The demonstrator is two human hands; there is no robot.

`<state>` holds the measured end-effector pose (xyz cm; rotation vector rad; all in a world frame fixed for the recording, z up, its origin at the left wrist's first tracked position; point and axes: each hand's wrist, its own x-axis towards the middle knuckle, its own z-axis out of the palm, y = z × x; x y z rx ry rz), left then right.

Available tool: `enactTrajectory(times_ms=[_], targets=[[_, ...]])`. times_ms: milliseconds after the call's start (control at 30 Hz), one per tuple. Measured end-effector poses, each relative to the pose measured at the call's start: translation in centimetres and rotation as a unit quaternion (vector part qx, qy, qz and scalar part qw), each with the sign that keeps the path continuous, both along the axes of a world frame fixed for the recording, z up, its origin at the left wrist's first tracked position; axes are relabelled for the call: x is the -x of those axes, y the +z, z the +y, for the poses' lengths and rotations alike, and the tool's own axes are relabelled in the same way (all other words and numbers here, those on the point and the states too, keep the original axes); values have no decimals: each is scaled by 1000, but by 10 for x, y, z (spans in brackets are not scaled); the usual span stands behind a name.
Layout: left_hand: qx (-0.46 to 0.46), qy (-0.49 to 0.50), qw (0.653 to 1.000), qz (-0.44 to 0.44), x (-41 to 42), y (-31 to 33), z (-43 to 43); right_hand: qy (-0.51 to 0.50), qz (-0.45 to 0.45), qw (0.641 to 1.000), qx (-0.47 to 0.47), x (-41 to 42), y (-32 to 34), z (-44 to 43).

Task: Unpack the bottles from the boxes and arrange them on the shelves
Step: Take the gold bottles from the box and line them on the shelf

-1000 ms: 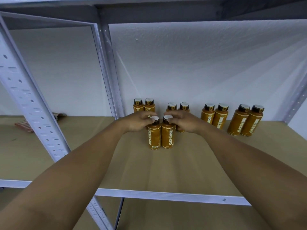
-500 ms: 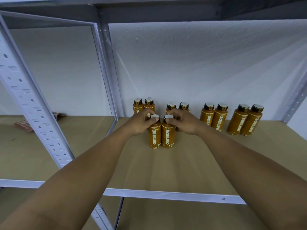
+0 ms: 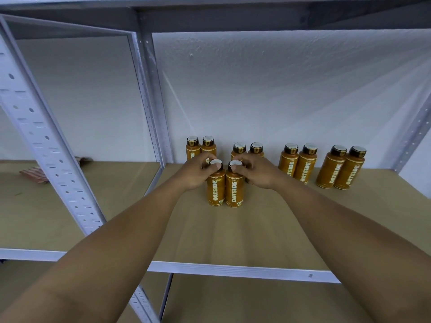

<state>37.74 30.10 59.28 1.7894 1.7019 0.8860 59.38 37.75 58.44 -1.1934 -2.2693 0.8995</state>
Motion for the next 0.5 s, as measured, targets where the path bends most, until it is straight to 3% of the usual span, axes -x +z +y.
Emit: enactTrajectory(times_ms=[300, 500], targets=[[35, 58, 997, -48, 2, -24, -19, -51, 19, 998, 20, -8, -5, -31], [43, 97, 993, -43, -9, -65, -60, -113, 13, 993, 38, -23, -54, -66]])
